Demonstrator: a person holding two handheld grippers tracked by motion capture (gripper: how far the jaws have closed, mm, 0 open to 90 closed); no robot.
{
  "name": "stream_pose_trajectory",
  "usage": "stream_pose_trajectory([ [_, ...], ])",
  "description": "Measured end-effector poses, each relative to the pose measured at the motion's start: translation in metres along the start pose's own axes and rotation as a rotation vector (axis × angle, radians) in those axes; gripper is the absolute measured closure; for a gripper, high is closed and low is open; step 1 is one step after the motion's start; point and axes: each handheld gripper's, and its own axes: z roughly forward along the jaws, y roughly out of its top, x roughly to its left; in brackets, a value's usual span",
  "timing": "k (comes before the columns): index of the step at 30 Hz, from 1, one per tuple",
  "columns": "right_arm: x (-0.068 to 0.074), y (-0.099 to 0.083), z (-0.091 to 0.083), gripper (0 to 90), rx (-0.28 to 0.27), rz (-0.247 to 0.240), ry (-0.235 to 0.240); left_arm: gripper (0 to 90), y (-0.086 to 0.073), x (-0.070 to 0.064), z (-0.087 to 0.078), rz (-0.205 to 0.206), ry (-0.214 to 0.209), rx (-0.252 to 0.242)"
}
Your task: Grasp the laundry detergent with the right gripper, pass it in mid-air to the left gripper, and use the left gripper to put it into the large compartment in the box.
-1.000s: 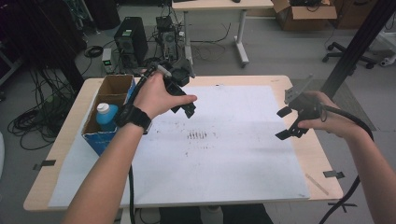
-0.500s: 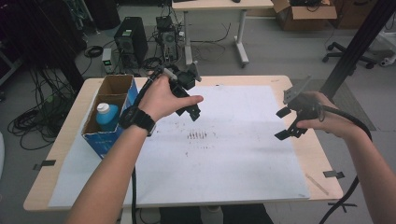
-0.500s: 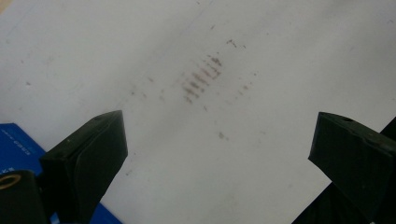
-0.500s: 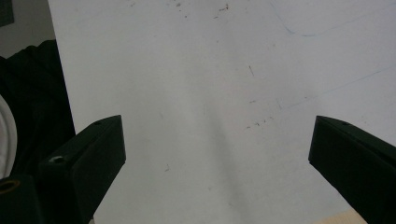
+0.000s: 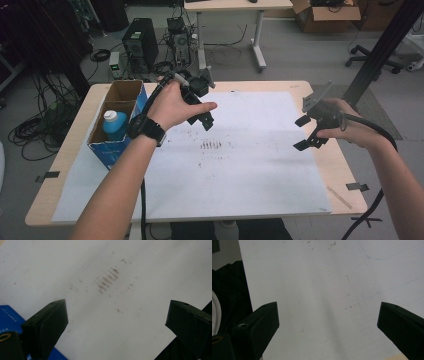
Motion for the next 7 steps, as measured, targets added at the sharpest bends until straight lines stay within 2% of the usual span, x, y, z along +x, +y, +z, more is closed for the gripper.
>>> stream_pose_trajectory([
  [7, 0.0005, 0.0033, -0.0007, 3.9, -0.001, -0.006, 0.002, 4.5, -0.0013, 0.0008, -0.0013, 0.000, 0.000, 0.001],
])
